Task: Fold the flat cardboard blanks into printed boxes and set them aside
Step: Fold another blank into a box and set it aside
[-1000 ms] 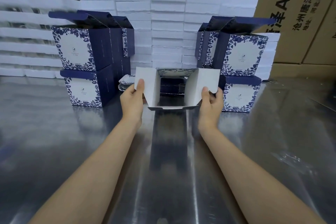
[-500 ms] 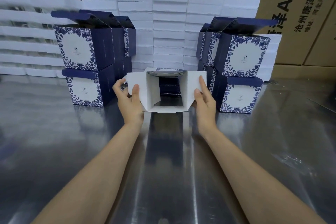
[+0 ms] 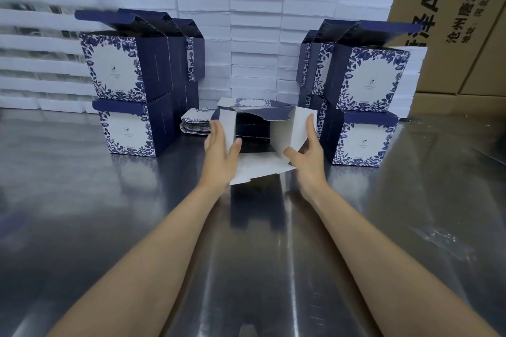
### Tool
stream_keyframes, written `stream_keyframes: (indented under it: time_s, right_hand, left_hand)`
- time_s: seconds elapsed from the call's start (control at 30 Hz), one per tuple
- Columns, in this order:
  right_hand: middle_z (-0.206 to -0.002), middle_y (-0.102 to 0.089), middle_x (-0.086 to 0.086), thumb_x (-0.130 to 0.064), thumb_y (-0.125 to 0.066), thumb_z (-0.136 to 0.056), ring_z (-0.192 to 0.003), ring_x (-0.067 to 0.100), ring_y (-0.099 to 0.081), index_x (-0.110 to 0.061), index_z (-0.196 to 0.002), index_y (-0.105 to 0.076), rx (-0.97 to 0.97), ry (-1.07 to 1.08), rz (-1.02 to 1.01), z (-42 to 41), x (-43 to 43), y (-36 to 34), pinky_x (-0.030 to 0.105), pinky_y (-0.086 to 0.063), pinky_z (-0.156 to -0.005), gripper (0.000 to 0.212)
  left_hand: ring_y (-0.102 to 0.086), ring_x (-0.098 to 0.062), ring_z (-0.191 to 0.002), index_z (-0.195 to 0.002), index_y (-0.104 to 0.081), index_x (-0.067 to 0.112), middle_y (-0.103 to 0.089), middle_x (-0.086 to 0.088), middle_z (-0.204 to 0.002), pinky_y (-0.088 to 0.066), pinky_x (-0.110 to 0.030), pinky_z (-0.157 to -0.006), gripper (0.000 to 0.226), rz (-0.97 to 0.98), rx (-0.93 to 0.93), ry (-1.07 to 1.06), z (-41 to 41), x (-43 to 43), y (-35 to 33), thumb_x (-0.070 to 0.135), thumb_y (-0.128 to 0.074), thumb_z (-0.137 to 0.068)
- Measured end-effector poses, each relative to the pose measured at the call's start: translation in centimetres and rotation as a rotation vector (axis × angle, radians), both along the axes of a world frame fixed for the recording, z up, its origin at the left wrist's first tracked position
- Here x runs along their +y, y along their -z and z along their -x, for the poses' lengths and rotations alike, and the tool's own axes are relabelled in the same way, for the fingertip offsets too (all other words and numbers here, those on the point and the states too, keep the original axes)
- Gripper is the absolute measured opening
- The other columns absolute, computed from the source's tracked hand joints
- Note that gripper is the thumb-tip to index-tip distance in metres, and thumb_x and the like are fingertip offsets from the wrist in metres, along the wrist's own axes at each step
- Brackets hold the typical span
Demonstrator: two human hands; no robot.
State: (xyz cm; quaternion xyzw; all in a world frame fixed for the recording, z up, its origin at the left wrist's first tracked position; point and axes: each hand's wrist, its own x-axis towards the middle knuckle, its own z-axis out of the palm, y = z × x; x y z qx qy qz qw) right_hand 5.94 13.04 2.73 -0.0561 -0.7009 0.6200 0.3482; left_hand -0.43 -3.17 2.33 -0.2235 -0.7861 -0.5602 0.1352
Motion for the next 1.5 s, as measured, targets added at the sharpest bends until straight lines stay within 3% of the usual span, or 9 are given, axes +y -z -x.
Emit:
stream_keyframes:
  time_s: [0.2, 0.3, 0.37, 0.47, 0.67, 0.87, 1.07, 1.27, 1.5]
  right_hand:
    - [-0.157, -0.016, 0.002, -0.007, -0.061, -0.09, -0.139, 0.02, -0.033, -0.032, -0.151, -0.023, -0.073, 0.05, -0.1, 0.0, 0.4, -0.1, 0.046, -0.033, -0.113, 0.076]
    - [-0.162, -0.009, -0.007, -0.01, -0.053, -0.095, -0.149, 0.011, -0.005, -0.034, -0.153, -0.012, -0.108, -0.008, -0.201, -0.2, 0.7, 0.0, 0.042, -0.014, -0.121, 0.075]
    - [-0.16, -0.014, -0.01, -0.013, -0.047, -0.098, -0.148, 0.011, -0.006, -0.037, -0.153, -0.006, -0.16, -0.054, -0.217, -0.3, 0.8, 0.1, 0.04, -0.012, -0.121, 0.073]
    - [-0.145, -0.021, -0.025, -0.015, -0.041, -0.101, -0.131, -0.002, -0.021, -0.037, -0.153, -0.002, -0.207, -0.13, -0.2, -0.4, 0.8, 0.3, 0.028, -0.02, -0.115, 0.068]
    - [-0.153, -0.035, -0.004, -0.009, -0.034, -0.102, -0.137, 0.013, -0.035, -0.02, -0.154, -0.018, -0.277, -0.247, -0.18, 0.0, 0.9, 0.3, 0.036, -0.026, -0.117, 0.056]
    - [-0.108, -0.061, 0.007, 0.004, -0.029, -0.101, -0.084, 0.01, -0.062, -0.005, -0.138, -0.047, -0.235, -0.337, 0.03, -0.2, 0.7, 0.2, 0.013, -0.046, -0.067, 0.043]
    - [-0.139, -0.054, -0.008, -0.015, -0.052, -0.099, -0.122, 0.008, -0.05, -0.023, -0.142, -0.045, -0.102, -0.278, 0.137, -0.1, 1.2, 0.5, 0.026, -0.042, -0.09, 0.044]
    - [-0.128, -0.053, -0.019, 0.021, -0.033, -0.079, -0.099, -0.001, -0.066, -0.015, -0.084, -0.067, 0.083, -0.329, 0.238, -0.2, 1.1, -0.3, 0.019, -0.052, -0.071, 0.049]
    - [-0.153, -0.007, -0.017, -0.017, -0.064, -0.075, -0.143, -0.008, -0.006, -0.042, -0.102, -0.071, -0.014, -0.315, -0.027, -0.5, -0.4, -0.3, 0.02, -0.029, -0.106, 0.038]
  left_hand:
    - [0.008, -0.012, -0.148, -0.151, 0.014, 0.007, 0.014, -0.002, -0.162, 0.004, -0.014, -0.111, 0.062, 0.129, -0.096, 0.151, -0.2, 0.2, 0.7, 0.022, -0.026, -0.107]
    - [-0.029, -0.018, -0.141, -0.153, 0.014, 0.018, -0.023, 0.001, -0.158, -0.018, -0.014, -0.108, 0.06, 0.169, -0.195, 0.181, -0.3, 0.2, 0.7, 0.022, -0.025, -0.107]
    - [-0.049, -0.013, -0.087, -0.155, 0.001, 0.024, -0.052, 0.007, -0.099, -0.033, -0.002, -0.074, 0.055, 0.181, -0.21, 0.185, -0.5, 0.2, 0.7, 0.019, -0.024, -0.106]
    - [-0.021, -0.013, -0.062, -0.114, -0.04, 0.046, -0.022, 0.002, -0.068, -0.031, -0.008, -0.049, 0.035, 0.186, -0.23, 0.205, -0.5, 0.4, 0.6, 0.018, -0.021, -0.106]
    - [-0.029, 0.009, -0.073, -0.154, 0.006, 0.033, -0.025, 0.026, -0.086, -0.03, -0.006, -0.063, 0.071, 0.139, -0.214, 0.223, 0.5, -0.1, 0.8, 0.003, -0.027, -0.099]
    - [-0.039, 0.013, -0.094, -0.155, -0.001, 0.031, -0.034, 0.014, -0.146, -0.031, -0.006, -0.08, 0.07, 0.047, -0.24, 0.297, 0.8, -0.2, 0.7, 0.002, -0.029, -0.097]
    - [-0.036, -0.006, -0.138, -0.154, -0.022, 0.019, -0.037, 0.004, -0.154, -0.021, -0.032, -0.118, 0.054, -0.267, -0.239, 0.268, 0.1, 0.3, -0.2, 0.009, -0.039, -0.103]
    - [-0.03, -0.015, -0.143, -0.152, -0.026, 0.01, -0.029, -0.002, -0.158, -0.027, -0.039, -0.119, 0.067, -0.746, -0.278, 0.116, 0.6, -0.6, -1.7, 0.015, -0.06, -0.095]
    - [-0.033, -0.016, -0.142, -0.147, -0.038, 0.014, -0.035, -0.006, -0.155, -0.026, -0.036, -0.119, 0.046, -0.822, -0.302, 0.11, 0.6, -0.1, -1.6, 0.014, -0.047, -0.102]
